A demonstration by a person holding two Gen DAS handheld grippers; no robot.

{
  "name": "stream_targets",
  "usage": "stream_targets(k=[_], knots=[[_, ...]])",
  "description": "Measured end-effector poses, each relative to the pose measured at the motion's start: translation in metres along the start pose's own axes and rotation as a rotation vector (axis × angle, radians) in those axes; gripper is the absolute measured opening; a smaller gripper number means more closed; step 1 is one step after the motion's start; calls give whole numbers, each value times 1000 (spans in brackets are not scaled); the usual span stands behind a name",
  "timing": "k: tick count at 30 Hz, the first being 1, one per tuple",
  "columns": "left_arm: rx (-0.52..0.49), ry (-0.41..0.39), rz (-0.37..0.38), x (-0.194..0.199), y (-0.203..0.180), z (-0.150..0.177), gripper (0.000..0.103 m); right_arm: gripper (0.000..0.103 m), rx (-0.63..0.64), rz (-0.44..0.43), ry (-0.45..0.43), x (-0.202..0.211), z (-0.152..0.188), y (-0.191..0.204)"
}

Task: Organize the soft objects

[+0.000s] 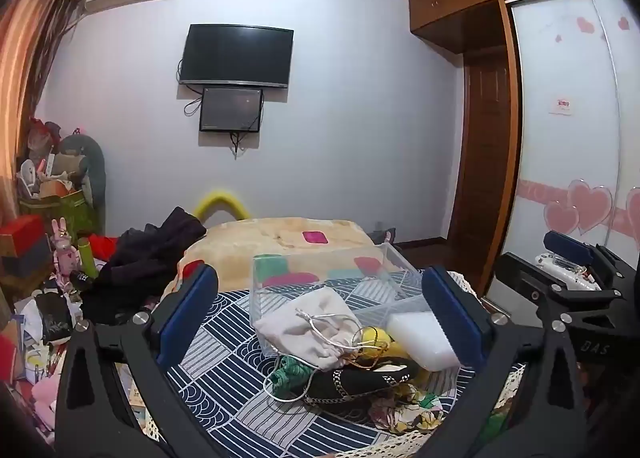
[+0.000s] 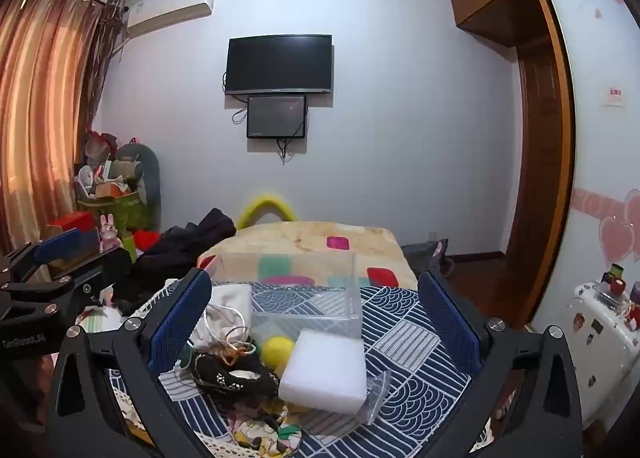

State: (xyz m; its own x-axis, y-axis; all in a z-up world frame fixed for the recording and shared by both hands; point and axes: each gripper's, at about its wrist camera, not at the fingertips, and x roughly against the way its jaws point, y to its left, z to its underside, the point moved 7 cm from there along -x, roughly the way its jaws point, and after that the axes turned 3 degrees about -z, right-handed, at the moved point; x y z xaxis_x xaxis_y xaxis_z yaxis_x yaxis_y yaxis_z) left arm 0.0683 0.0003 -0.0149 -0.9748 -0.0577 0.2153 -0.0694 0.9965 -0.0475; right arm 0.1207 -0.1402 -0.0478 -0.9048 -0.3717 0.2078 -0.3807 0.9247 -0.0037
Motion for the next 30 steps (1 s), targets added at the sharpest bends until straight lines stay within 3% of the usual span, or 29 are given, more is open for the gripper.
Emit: stream_targets(k=[6,30], knots=[[56,2,19,-1,6,0,103,103,-5,1,0,0,1,-1],[22,8,18,-1,2,1,103,103,-16,-2,1,3,-2,1]])
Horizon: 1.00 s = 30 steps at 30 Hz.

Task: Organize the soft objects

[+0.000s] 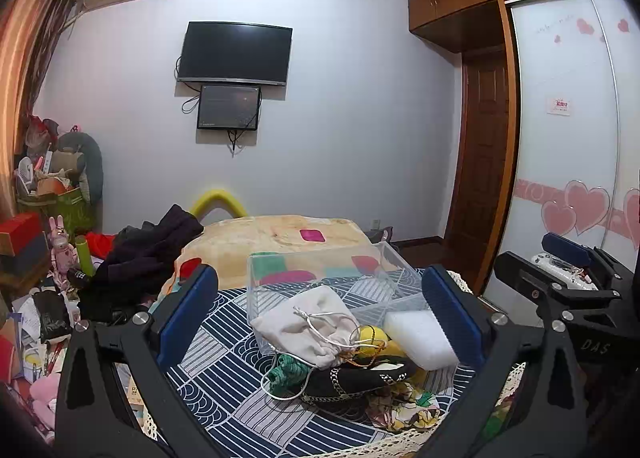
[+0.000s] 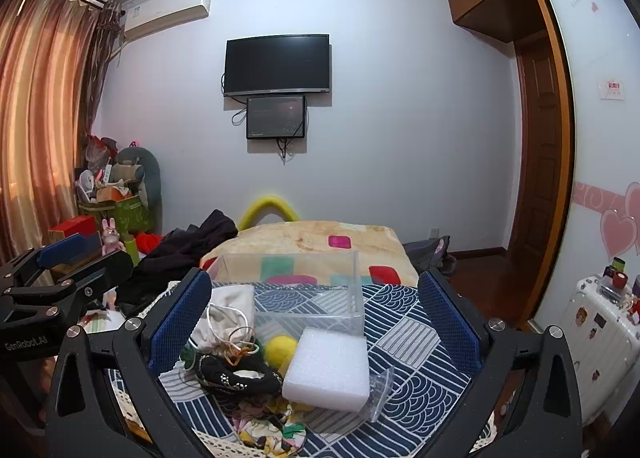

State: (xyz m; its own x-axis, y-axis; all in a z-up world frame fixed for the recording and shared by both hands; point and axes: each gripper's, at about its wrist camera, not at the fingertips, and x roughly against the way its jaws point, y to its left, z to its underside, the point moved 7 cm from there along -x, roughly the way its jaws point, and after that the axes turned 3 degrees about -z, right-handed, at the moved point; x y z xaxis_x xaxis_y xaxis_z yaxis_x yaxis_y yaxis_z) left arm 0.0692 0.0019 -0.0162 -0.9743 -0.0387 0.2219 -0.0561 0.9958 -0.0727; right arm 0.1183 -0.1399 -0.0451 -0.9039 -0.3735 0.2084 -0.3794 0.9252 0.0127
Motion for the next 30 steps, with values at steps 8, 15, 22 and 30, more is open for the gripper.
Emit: stream_targets(k=[8,15,22,30], knots=[[1,-2,1,1,-2,-1,103,103,-1,-4,-1,0,-1,0],[1,-4,2,3,-2,-3,103,103,-2,-5,-2,1,-2,0],[3,-6,2,4,-2,-5,103,103,-6,-5,-6,1,-2,1],[4,-6,4,5,-2,-5,103,103,-7,-4,-7,2,-2,1]])
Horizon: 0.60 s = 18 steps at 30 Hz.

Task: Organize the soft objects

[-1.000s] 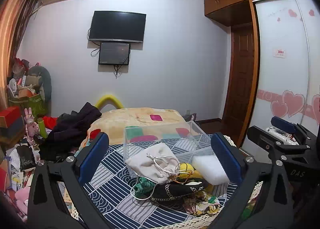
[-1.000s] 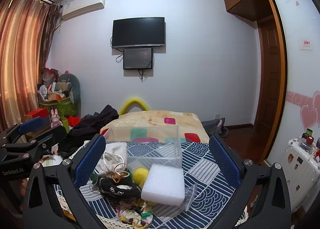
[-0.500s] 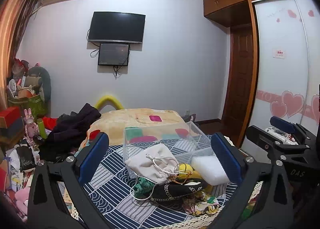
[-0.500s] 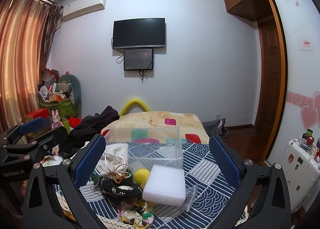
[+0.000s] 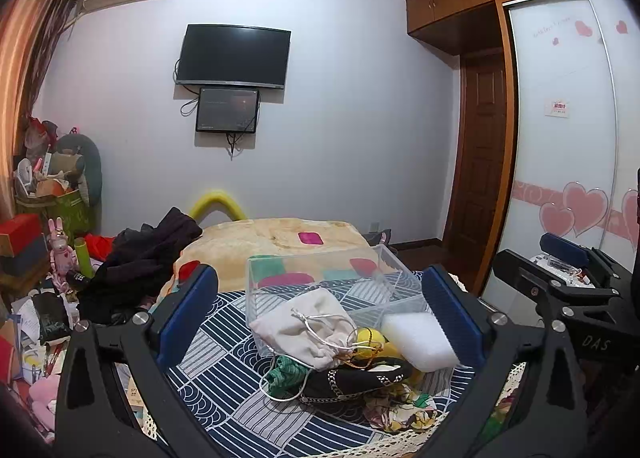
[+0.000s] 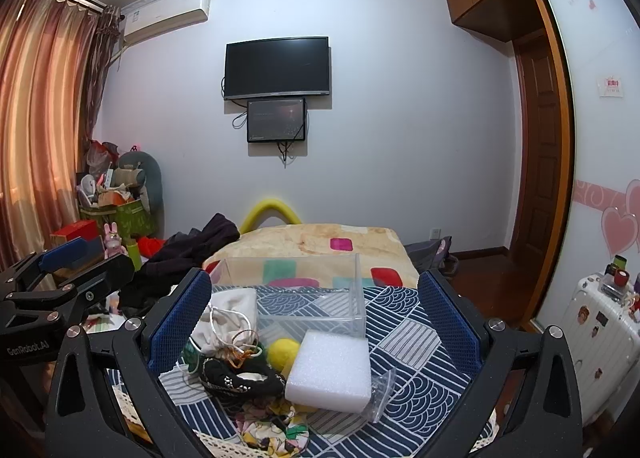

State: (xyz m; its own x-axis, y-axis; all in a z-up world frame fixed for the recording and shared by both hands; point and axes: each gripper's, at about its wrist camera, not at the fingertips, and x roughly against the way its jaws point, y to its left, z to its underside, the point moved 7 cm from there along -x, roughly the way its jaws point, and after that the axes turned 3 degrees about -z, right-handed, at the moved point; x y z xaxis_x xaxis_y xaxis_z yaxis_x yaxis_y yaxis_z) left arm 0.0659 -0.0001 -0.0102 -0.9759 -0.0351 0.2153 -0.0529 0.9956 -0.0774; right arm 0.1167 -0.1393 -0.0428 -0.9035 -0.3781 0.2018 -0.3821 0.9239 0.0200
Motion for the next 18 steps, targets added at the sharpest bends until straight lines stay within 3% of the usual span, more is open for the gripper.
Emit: stream_targets(k=[18], knots=[[1,1,4,0,0,-2,103,103,0,-8,-3,2,-2,0]])
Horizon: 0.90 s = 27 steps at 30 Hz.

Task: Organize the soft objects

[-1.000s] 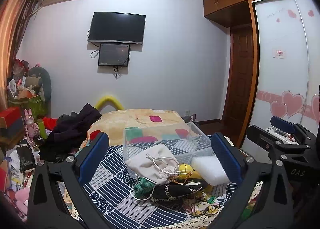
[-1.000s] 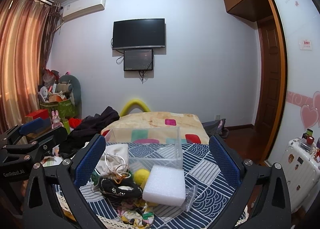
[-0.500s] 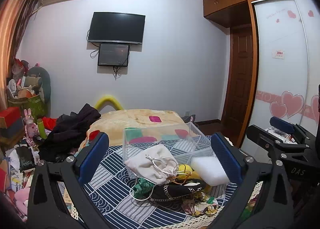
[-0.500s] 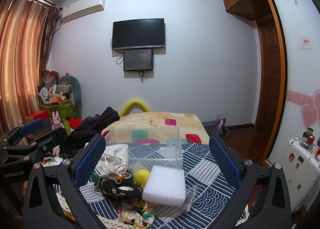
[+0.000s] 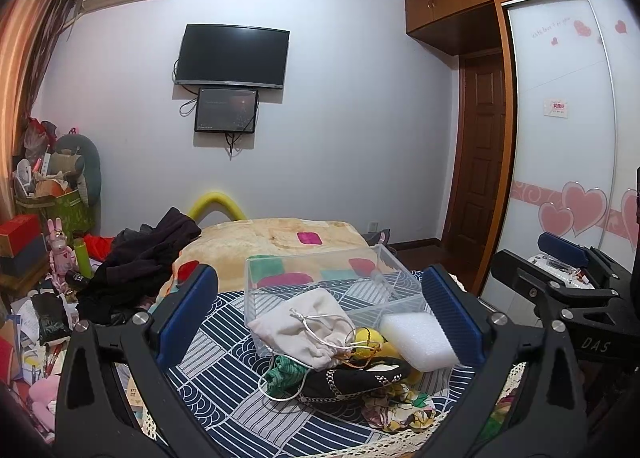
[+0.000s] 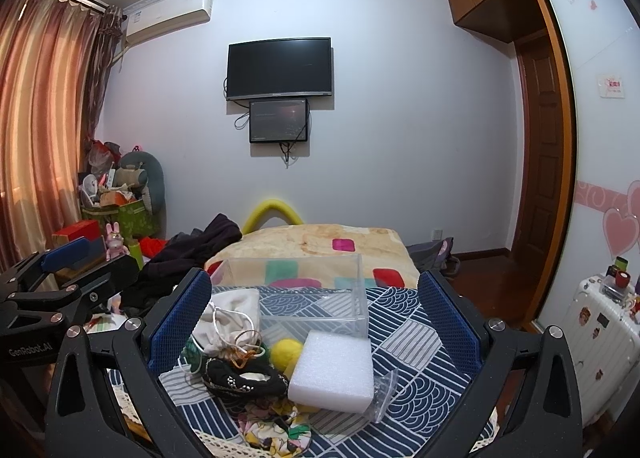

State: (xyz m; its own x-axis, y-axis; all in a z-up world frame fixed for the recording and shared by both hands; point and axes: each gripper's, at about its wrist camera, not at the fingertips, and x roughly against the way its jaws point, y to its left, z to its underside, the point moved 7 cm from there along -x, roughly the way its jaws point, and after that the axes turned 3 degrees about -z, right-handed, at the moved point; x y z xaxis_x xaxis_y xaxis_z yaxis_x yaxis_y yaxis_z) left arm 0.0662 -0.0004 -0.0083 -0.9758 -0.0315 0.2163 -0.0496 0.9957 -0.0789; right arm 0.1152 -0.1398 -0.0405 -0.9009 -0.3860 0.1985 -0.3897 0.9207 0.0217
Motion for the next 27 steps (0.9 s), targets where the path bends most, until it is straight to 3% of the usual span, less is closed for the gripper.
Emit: stream_targets(k=[15,23,25,27], knots=[[1,2,3,0,0,1,103,103,9,-1,11,-5,4,1],[11,84,17,-29,6,21,103,103,-17,-1,127,-40,36,-11],[22,119,20,-41,10,28,100,103,-23,3,158,-48,46,-14],[35,152,20,-53,13,38,89,103,-32,11,201,-61,59,-18]])
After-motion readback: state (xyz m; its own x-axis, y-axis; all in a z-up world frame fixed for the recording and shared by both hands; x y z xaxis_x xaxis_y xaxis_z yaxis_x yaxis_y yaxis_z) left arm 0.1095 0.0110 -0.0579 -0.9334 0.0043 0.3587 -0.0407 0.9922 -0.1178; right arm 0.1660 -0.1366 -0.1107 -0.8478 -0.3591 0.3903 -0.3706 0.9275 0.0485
